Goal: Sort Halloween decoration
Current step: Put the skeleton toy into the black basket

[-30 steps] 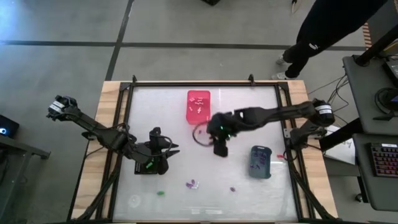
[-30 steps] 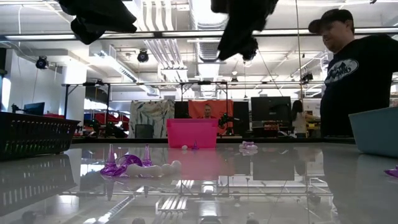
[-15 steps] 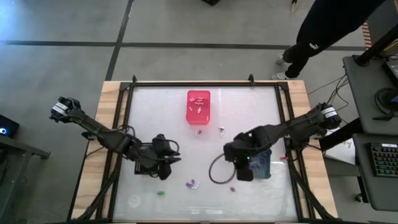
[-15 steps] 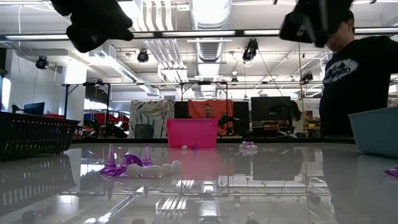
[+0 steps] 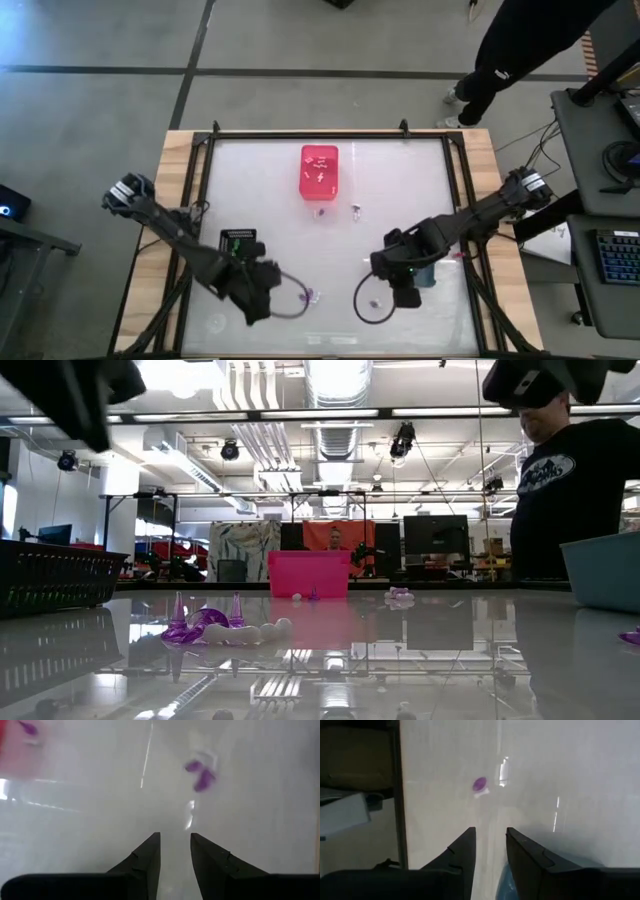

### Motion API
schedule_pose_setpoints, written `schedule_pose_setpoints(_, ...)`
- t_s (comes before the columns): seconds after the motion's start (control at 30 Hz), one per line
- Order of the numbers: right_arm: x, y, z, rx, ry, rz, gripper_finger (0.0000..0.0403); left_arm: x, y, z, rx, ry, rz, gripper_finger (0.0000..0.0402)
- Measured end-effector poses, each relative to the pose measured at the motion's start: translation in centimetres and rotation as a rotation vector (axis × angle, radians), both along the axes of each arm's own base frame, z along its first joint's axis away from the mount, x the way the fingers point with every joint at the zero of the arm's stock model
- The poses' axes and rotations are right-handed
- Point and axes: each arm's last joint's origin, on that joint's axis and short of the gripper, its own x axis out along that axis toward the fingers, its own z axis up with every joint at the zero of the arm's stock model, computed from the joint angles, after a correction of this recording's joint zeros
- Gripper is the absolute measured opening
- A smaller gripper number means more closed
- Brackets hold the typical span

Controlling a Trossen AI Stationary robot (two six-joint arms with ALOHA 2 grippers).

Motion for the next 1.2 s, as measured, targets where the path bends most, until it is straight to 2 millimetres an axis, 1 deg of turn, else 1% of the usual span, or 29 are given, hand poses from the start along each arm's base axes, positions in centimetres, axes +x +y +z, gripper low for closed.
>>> schedule_pose_setpoints(0.2, -1.2, 0.4, 0.7, -0.077, -0.069, 0.0, 0.0087, -0.2, -3.4, -1.2, -0.001, 0.064, -0.082, 0.0089)
schedule_pose_setpoints(0.33, -2.4, 0.0, 1.2, -0.105, -0.105, -0.029, 0.0084, -1.3, -5.0, -1.6, -0.042, 0.099, -0.096, 0.0089)
schedule_pose_setpoints(0.47, -3.4, -0.7, 1.4, -0.134, -0.138, -0.076, 0.0086, -2.6, -6.2, -1.8, -0.081, 0.11, -0.063, 0.0089)
schedule_pose_setpoints(0.63, -4.2, -1.2, 1.7, -0.115, -0.204, -0.105, 0.0088, -3.6, -7.1, -2.1, -0.139, 0.112, 0.049, 0.0089)
schedule_pose_setpoints(0.77, -4.3, -1.3, 1.9, -0.095, -0.237, -0.108, 0.0083, -3.6, -7.6, -3.2, -0.14, 0.127, 0.118, 0.0089)
schedule_pose_setpoints(0.93, -4.3, -1.2, 1.9, -0.094, -0.239, -0.109, 0.0083, -3.1, -8.2, -5.4, -0.088, 0.163, 0.131, 0.0089)
schedule_pose_setpoints(1.2, -4.2, -1.2, 1.8, -0.094, -0.239, -0.107, 0.0088, -2.9, -8.5, -7.1, -0.029, 0.198, 0.109, 0.0089)
